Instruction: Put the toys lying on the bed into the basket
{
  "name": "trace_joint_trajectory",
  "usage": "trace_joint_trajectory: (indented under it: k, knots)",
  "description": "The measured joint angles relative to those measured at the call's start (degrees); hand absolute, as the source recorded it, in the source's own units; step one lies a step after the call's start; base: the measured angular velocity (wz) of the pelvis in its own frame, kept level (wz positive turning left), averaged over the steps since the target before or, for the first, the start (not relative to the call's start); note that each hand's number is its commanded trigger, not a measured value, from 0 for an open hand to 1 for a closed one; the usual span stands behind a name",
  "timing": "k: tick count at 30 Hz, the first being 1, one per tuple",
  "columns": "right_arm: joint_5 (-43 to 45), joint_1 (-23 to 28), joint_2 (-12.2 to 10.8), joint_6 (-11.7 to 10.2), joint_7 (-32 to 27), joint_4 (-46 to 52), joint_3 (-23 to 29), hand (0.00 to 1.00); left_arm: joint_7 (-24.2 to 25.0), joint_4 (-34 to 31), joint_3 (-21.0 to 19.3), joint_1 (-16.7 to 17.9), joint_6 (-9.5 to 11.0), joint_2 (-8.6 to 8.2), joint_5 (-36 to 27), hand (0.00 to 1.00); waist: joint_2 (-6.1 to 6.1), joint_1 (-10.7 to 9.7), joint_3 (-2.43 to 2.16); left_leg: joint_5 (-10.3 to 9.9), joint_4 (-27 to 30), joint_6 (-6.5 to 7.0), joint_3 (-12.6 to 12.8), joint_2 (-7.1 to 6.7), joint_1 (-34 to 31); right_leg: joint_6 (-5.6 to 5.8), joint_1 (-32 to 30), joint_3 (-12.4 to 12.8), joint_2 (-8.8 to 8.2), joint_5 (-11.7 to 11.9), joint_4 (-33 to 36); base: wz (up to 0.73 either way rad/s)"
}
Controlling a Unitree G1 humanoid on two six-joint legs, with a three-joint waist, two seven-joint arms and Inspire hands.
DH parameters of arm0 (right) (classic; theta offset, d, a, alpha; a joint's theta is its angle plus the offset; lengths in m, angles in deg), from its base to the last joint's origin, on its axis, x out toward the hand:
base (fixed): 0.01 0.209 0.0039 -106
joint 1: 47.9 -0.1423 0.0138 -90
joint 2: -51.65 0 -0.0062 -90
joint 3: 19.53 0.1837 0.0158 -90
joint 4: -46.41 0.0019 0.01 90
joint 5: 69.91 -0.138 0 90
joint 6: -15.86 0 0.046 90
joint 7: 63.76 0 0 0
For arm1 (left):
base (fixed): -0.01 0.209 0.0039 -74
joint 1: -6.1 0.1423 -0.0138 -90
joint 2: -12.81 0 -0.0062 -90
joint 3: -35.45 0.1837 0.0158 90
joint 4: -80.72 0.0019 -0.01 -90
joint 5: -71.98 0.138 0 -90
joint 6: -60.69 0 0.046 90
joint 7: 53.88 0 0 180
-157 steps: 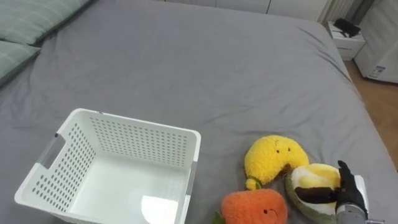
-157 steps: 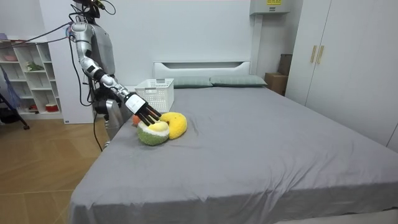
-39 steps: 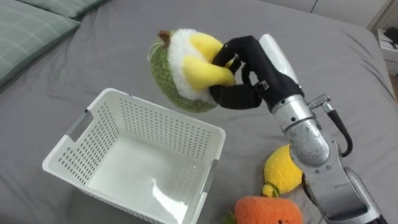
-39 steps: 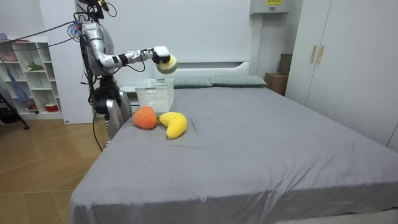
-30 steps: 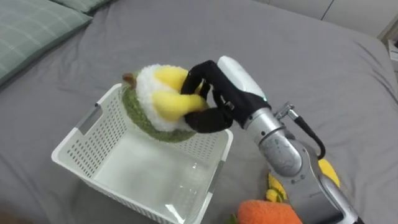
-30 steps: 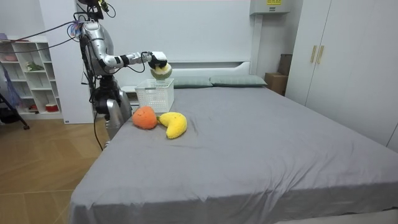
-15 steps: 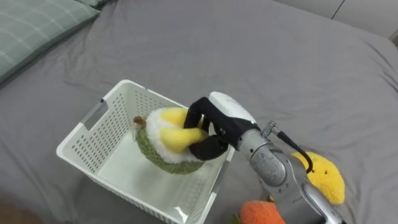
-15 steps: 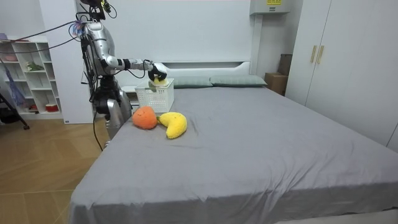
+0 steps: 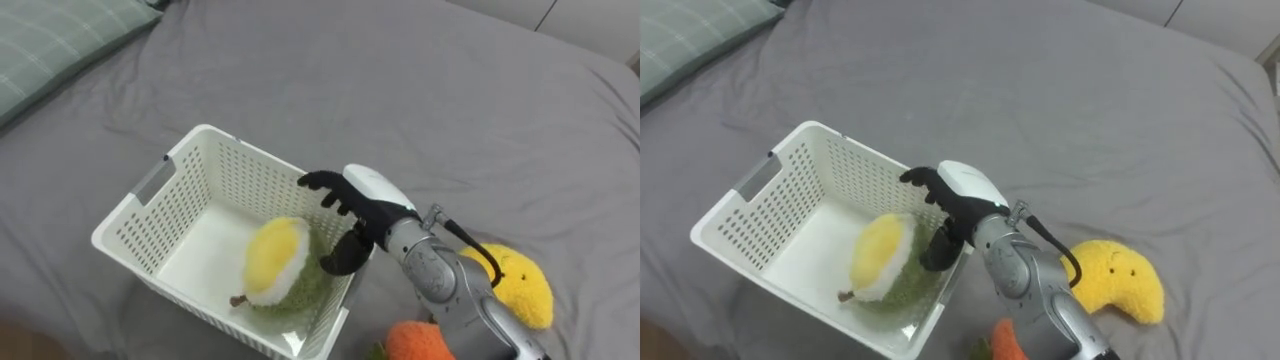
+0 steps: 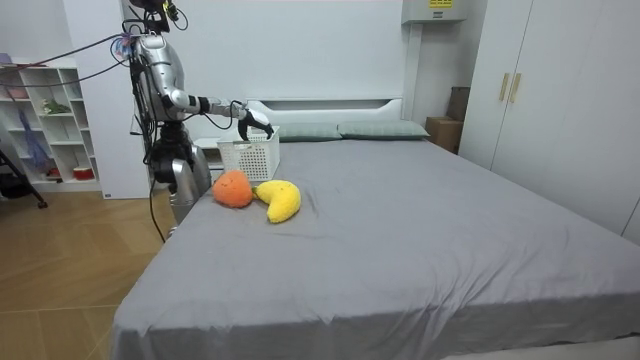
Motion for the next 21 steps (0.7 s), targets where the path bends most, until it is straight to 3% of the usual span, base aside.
trace_joint_trajectory:
  k: [6,11,21]
  knots:
    - [0.0,0.3,0.0,-0.1,0.0,1.6,0.5,0.00,-0.1,-1.0,-0.3,0.0,-0.2,-0.48,0.2,0.00,0.84,-0.3,-0.06,0.0,0.3,0.00,0.0,0.00,0.0,0.00,0.0,0.1,-0.01,0.0,0.0,0.00]
    - [0.0,0.4,-0.1,-1.3,-0.6,2.2,2.3,0.00,0.0,-1.5,-0.4,-0.1,0.1,-1.19,0.1,0.00,1.92,-1.3,-0.68,0.1,0.2,0.00,0.0,0.00,0.0,0.00,0.1,0.3,-0.02,0.0,0.0,0.00]
    - [-8.0,1.0,0.0,-1.3,-4.3,5.2,6.3,0.00,-0.9,-2.4,-0.5,0.2,1.0,-1.49,-3.1,0.00,1.97,-3.0,-0.75,0.3,-0.3,-0.07,0.3,0.04,1.2,-0.01,0.6,1.2,0.03,0.0,0.0,-0.02]
